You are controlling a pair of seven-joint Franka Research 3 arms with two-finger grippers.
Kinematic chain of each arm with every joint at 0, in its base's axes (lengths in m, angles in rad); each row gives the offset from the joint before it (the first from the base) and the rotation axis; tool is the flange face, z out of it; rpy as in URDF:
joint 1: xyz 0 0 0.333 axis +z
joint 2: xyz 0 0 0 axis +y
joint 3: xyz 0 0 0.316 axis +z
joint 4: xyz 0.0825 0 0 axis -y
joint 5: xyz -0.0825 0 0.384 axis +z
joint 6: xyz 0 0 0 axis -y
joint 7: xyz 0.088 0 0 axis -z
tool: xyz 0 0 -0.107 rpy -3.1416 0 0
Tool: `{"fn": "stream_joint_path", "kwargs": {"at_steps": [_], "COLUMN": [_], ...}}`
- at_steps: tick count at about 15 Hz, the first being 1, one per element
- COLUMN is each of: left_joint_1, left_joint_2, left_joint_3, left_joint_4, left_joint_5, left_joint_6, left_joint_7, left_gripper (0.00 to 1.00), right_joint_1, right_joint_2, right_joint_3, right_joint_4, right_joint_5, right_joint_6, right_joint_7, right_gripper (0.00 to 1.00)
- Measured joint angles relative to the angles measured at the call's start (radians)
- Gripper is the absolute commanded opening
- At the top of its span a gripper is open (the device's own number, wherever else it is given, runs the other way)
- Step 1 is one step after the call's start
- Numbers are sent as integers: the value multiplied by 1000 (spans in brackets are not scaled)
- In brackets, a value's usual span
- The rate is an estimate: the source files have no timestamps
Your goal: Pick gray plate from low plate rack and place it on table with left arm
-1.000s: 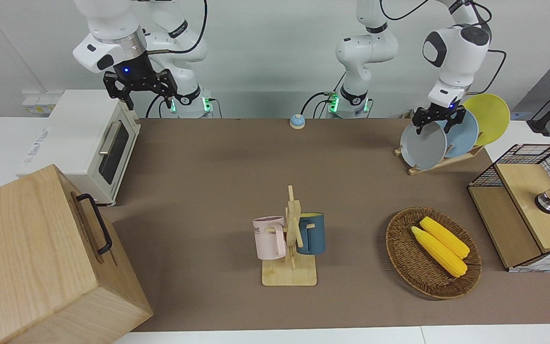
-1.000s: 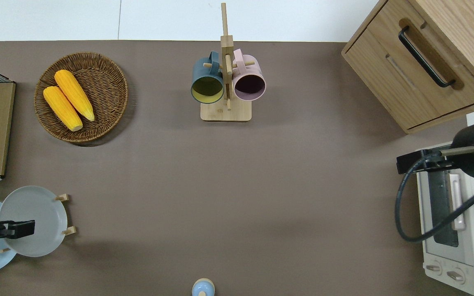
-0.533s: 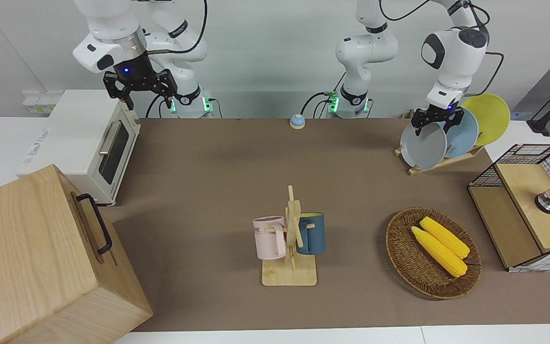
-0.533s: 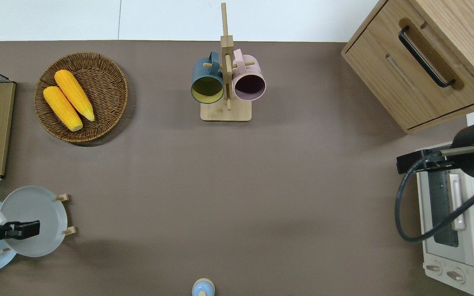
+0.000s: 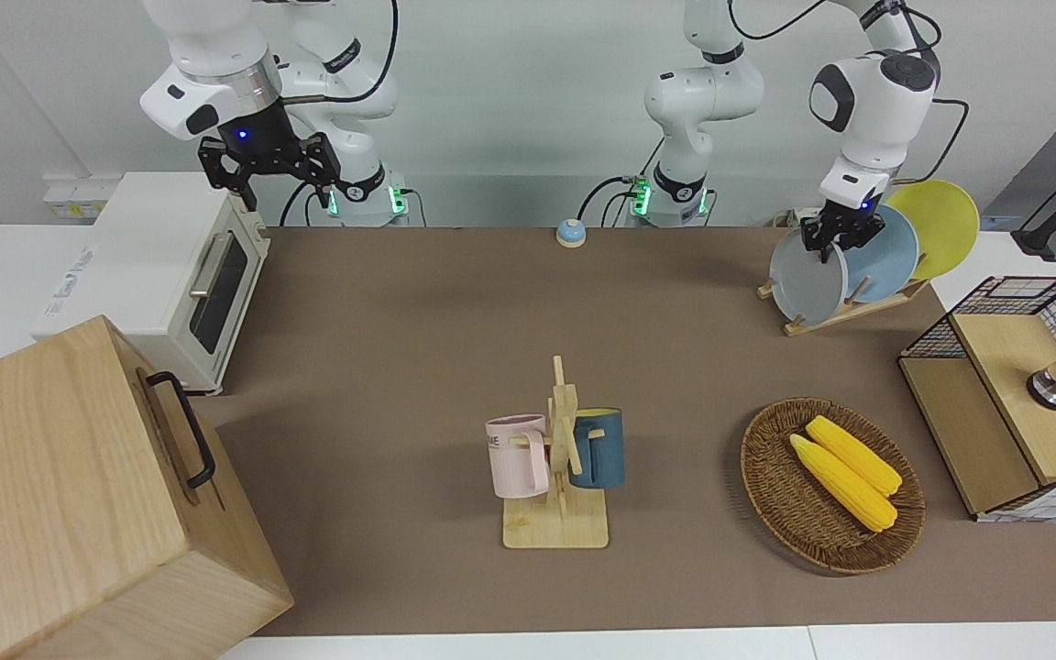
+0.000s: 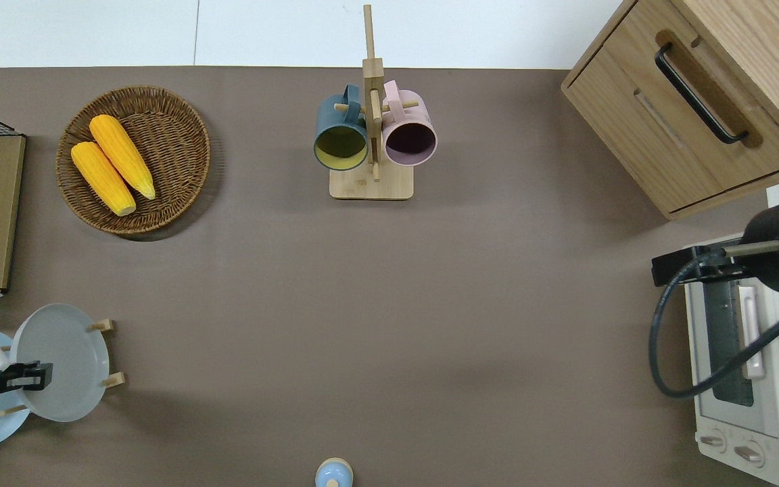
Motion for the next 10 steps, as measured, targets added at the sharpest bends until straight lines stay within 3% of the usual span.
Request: {"fn": "stream_joint_path", "kwargs": {"at_steps": [10], "left_joint_1": [0], "left_joint_2": [-14], "left_joint_3": [-15], "left_joint_4": [4], "left_joint_5": [7], "left_joint_6": [-3], "left_joint_7": [-6], "left_gripper": [0], "right_joint_1": [0], "right_joint_2": [0], "right_joint_3": [0], "right_joint_4": [0], "right_joint_5": [0], "right_joint_6": [0], "right_joint_7": [0], "right_gripper": [987]}}
